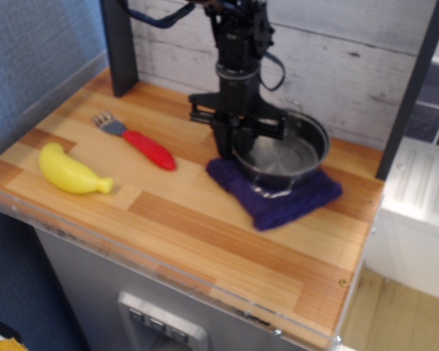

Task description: Move the pot to the front left of the purple cloth.

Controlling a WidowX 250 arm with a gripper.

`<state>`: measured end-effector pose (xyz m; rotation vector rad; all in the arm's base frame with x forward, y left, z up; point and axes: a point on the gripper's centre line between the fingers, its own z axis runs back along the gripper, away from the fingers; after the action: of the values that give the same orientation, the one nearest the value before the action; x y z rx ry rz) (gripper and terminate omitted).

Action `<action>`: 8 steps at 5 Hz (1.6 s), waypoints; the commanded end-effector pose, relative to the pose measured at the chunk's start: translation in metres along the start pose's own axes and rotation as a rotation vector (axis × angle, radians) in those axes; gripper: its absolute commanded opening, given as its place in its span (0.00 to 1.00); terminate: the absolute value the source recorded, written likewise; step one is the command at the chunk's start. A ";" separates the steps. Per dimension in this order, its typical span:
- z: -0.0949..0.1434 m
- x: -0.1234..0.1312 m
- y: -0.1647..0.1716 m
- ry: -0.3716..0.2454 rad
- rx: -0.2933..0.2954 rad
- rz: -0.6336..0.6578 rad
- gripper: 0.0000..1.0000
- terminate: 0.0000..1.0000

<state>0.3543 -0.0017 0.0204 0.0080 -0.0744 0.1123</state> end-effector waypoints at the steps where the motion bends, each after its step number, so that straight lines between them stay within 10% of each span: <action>1: 0.025 0.000 0.002 -0.058 -0.010 0.011 0.00 0.00; 5: 0.083 0.014 0.049 -0.145 -0.051 0.104 0.00 0.00; 8: 0.065 0.020 0.098 -0.133 -0.039 0.294 0.00 0.00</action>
<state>0.3560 0.0927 0.0696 -0.0421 -0.1543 0.4030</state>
